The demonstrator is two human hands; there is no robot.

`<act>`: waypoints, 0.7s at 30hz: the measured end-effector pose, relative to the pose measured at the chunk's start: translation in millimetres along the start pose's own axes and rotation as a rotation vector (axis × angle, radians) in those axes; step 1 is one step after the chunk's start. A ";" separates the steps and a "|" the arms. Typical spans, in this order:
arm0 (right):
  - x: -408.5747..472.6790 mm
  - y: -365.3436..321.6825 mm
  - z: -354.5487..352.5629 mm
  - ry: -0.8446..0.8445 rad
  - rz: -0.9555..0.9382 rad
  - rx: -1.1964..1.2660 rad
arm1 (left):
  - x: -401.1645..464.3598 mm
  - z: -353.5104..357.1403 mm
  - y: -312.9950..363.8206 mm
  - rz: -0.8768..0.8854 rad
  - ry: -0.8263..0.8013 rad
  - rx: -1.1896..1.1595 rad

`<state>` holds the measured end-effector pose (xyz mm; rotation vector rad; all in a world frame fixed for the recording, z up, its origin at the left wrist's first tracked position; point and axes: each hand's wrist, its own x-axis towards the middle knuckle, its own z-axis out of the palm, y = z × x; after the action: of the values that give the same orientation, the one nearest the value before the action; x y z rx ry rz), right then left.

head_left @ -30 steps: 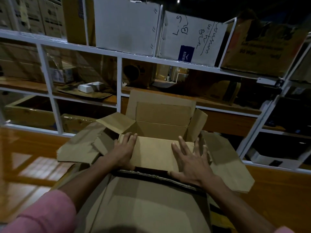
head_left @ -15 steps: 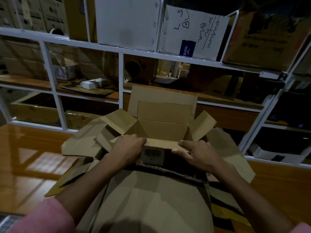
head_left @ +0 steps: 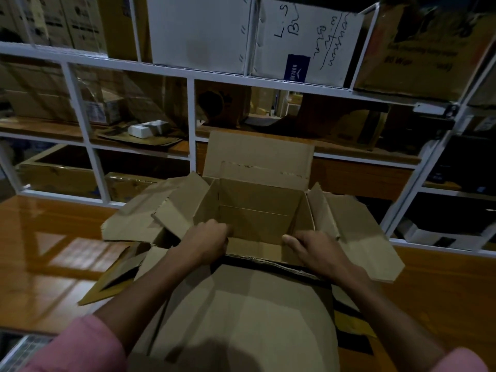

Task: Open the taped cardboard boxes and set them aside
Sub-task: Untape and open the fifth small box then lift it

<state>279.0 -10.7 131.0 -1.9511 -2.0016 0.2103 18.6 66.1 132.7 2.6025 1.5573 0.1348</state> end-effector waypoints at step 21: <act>-111.4 120.4 -51.4 0.584 0.179 -0.102 | 19.9 41.9 261.4 0.462 0.433 -0.160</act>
<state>409.9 -121.9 123.4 -1.9570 -1.4843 -0.3873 261.5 -41.0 127.1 2.8727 0.9392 0.8687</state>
